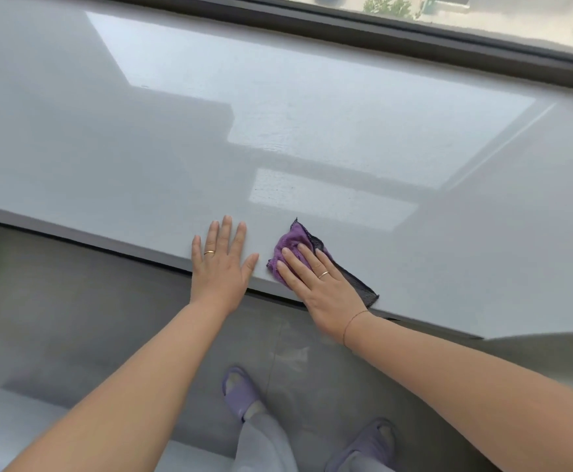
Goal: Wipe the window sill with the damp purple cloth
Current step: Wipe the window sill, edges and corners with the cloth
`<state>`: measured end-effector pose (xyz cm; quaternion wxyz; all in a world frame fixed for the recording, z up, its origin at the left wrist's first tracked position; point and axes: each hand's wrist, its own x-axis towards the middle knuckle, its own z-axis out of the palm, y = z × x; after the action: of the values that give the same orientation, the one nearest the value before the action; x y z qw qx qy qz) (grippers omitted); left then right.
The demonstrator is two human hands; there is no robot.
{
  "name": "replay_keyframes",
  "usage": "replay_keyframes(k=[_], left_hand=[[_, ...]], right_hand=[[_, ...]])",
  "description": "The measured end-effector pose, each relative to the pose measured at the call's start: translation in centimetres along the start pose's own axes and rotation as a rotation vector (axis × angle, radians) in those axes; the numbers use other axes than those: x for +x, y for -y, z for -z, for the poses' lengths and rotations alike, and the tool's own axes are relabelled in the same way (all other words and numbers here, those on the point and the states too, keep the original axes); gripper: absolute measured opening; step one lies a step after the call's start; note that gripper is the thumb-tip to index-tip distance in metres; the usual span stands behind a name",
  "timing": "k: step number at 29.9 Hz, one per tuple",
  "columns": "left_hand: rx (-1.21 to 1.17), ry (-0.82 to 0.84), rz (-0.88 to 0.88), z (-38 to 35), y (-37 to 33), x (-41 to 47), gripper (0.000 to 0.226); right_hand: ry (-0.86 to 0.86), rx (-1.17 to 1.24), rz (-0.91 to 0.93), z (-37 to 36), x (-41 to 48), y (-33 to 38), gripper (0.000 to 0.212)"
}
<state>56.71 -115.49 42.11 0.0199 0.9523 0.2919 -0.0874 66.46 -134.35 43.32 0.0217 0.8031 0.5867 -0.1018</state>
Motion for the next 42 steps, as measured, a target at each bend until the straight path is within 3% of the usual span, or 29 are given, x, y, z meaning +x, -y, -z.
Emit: replay_keyframes(k=[16, 22, 33, 42], left_hand=[[-0.051, 0.031, 0.202, 1.3, 21.4, 4.0, 0.067], [-0.084, -0.001, 0.102, 0.8, 25.5, 4.3, 0.069], [-0.194, -0.006, 0.351, 1.5, 35.3, 4.8, 0.063], [-0.176, -0.002, 0.435, 2.8, 44.3, 7.5, 0.057]], right_hand=[[-0.032, 0.065, -0.001, 1.7, 16.2, 12.8, 0.078], [-0.065, 0.042, 0.009, 2.3, 23.0, 17.6, 0.077], [-0.053, 0.021, 0.032, 3.8, 31.8, 24.6, 0.075], [-0.072, 0.016, 0.125, 4.8, 41.6, 31.4, 0.074]])
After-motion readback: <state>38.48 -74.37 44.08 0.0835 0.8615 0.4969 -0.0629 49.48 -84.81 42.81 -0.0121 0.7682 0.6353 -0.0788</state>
